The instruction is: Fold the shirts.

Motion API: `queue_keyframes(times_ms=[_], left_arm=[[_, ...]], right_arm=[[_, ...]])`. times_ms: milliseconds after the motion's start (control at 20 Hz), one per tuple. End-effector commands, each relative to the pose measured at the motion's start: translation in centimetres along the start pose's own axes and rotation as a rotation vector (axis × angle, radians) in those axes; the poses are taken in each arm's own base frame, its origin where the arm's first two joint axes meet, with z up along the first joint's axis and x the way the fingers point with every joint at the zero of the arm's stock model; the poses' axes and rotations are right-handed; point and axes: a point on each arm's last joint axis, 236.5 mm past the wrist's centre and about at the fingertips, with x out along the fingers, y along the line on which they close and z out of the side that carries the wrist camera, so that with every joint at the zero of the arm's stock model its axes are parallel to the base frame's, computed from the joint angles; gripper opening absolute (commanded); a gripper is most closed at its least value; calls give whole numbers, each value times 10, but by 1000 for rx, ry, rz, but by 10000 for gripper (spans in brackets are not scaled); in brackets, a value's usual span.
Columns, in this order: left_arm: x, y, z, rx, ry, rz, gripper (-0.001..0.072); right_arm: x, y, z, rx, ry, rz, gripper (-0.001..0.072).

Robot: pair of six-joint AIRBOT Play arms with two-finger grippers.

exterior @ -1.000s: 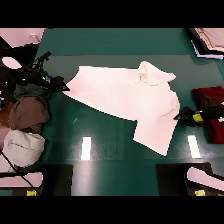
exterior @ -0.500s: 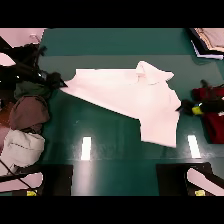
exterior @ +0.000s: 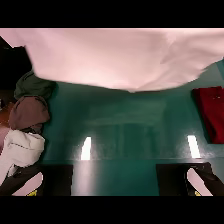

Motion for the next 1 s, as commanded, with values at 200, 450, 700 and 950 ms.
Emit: queue_keyframes(times_ms=[200, 450, 700, 950], left_arm=[[-159, -121, 123, 198, -456, -87, 24], [-127, -84, 88, 121, -306, -7, 24], [-20, 16, -69, -133, 136, 108, 24], [47, 83, -268, -385, 574, 164, 24]], right_arm=[[-163, 70, 143, -258, -464, -93, 24], [-110, 41, 97, -223, -140, -114, 23], [14, -42, -58, -17, 478, -119, 23], [91, -81, -189, 3, 881, -188, 23]])
